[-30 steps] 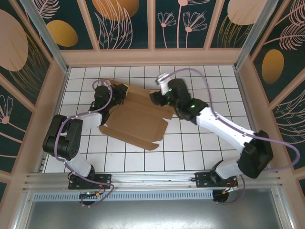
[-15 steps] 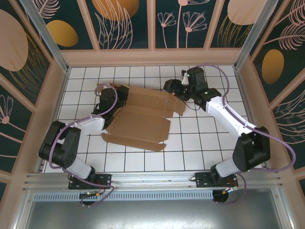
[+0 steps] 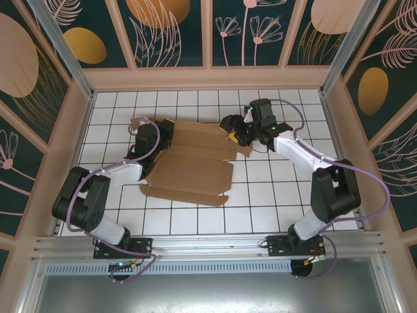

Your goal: Fold the paper box

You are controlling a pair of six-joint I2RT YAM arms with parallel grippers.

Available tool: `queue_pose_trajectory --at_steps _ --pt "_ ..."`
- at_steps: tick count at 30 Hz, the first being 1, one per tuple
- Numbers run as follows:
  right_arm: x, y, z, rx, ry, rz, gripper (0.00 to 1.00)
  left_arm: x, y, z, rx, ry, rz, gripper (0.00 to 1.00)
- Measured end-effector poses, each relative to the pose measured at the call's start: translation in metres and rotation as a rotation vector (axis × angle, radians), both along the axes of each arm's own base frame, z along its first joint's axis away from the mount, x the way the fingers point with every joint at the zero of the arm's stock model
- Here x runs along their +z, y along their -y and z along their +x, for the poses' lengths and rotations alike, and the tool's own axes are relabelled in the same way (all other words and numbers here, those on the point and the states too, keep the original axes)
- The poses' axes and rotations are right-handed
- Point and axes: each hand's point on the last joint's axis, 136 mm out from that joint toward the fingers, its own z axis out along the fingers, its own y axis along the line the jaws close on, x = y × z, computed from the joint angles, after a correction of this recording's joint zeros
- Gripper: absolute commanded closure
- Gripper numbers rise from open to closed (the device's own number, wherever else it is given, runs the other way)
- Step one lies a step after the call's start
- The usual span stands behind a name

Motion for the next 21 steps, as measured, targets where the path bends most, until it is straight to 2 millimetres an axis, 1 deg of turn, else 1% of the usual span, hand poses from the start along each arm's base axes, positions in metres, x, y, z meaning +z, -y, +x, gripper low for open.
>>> queue_pose_trajectory --at_steps 2,4,8,9,10,11,12,15,17,19,21 --pt "-0.004 -0.004 0.002 0.004 -0.009 0.018 0.39 0.0 0.0 -0.001 -0.001 0.0 -0.001 1.0" --pt "-0.005 -0.008 0.005 0.007 -0.013 0.047 0.45 0.0 0.0 -0.001 -0.002 0.0 -0.002 1.0" --pt "-0.005 -0.017 0.008 0.005 -0.024 0.134 0.7 0.0 0.0 -0.001 -0.001 0.001 -0.005 1.0" --pt "-0.005 -0.019 0.009 0.001 -0.026 0.15 0.73 0.0 0.0 -0.001 0.0 0.001 -0.005 1.0" --pt "-0.005 -0.02 0.009 0.0 -0.029 0.159 0.74 0.0 0.0 -0.002 0.0 0.001 -0.005 1.0" --pt "-0.005 -0.02 0.01 -0.001 -0.029 0.167 0.73 0.0 -0.001 -0.002 0.001 0.001 -0.005 1.0" --pt "-0.005 -0.021 0.01 0.0 -0.028 0.169 0.68 0.0 -0.002 -0.002 0.004 0.001 -0.004 1.0" --pt "-0.006 -0.019 0.01 0.005 -0.016 0.159 0.42 0.0 -0.003 -0.004 0.008 0.002 -0.003 1.0" --pt "-0.008 -0.014 0.011 -0.002 0.004 0.123 0.33 0.0 -0.004 -0.004 0.014 0.002 -0.001 1.0" --pt "-0.011 -0.002 0.012 -0.02 0.034 0.065 0.31 0.001 -0.006 -0.005 0.022 -0.001 0.003 1.0" --pt "-0.008 0.014 0.009 -0.043 0.084 -0.006 0.32 0.001 -0.009 -0.006 0.035 -0.003 0.008 1.0"
